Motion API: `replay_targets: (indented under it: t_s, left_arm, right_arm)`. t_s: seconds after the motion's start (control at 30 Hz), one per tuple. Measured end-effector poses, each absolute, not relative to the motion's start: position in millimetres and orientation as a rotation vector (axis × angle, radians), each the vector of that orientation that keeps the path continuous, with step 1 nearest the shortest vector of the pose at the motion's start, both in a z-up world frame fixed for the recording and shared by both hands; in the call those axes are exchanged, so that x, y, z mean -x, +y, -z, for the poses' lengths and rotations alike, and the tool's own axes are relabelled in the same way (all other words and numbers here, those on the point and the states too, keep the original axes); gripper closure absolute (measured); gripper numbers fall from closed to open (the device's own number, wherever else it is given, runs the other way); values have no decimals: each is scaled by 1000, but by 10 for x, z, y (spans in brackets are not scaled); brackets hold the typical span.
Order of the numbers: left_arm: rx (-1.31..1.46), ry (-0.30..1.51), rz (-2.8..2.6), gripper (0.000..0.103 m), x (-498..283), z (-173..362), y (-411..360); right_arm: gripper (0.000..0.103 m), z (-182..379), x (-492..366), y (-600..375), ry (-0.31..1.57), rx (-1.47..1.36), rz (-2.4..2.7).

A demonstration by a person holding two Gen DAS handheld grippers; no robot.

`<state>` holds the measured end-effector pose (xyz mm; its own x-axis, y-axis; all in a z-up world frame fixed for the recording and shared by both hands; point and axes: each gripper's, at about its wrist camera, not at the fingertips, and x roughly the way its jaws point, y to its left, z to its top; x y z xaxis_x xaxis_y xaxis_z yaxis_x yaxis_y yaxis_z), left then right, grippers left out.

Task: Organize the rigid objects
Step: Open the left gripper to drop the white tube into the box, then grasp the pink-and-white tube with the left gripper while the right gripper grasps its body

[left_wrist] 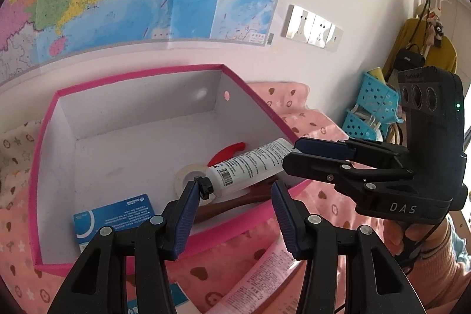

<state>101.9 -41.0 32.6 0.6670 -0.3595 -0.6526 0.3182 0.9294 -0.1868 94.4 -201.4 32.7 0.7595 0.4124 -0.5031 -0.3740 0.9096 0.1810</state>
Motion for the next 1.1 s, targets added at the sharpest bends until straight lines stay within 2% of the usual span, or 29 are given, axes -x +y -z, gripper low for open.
replay_targets:
  t_s: [0.5,1.1]
  left_arm:
    - [50,780,370,53,-1166,-231,-397]
    - [67,643,355,50,-558,-457,-220]
  right_arm:
    - [59,-273,-1033,-1959,587,-82,-419]
    - [59,-239,-515,-2191,532,-152,-454]
